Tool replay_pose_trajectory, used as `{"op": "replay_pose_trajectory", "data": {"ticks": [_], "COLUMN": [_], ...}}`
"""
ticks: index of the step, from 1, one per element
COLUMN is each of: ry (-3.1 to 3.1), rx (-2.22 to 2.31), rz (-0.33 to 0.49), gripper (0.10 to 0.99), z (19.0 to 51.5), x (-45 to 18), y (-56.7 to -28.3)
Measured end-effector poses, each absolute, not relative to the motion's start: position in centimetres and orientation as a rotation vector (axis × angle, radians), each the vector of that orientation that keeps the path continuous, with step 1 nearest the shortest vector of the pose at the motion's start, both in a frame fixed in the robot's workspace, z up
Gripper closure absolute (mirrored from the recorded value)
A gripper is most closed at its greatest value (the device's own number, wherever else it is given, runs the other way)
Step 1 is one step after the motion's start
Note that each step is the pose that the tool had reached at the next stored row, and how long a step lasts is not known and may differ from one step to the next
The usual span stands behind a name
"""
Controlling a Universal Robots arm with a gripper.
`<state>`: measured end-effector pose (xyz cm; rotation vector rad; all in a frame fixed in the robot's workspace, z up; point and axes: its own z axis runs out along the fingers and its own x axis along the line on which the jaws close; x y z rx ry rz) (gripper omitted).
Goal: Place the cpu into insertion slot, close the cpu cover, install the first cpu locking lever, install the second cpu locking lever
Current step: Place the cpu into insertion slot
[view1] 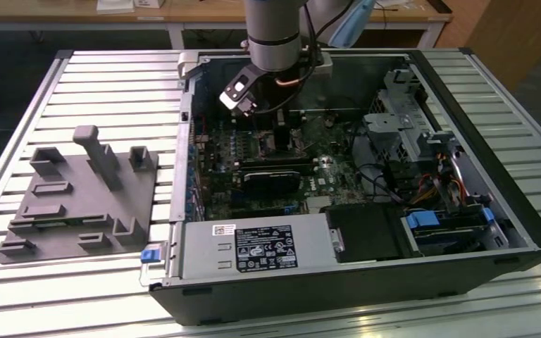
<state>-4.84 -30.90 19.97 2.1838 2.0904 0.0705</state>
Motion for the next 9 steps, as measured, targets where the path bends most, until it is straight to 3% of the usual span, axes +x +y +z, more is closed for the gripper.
{"op": "replay_pose_trajectory", "data": {"ticks": [9], "ry": [2.090], "rx": [2.184], "rz": [0.071], "gripper": [0.427], "z": [20.32], "x": [-4.84], "y": [-30.90]}}
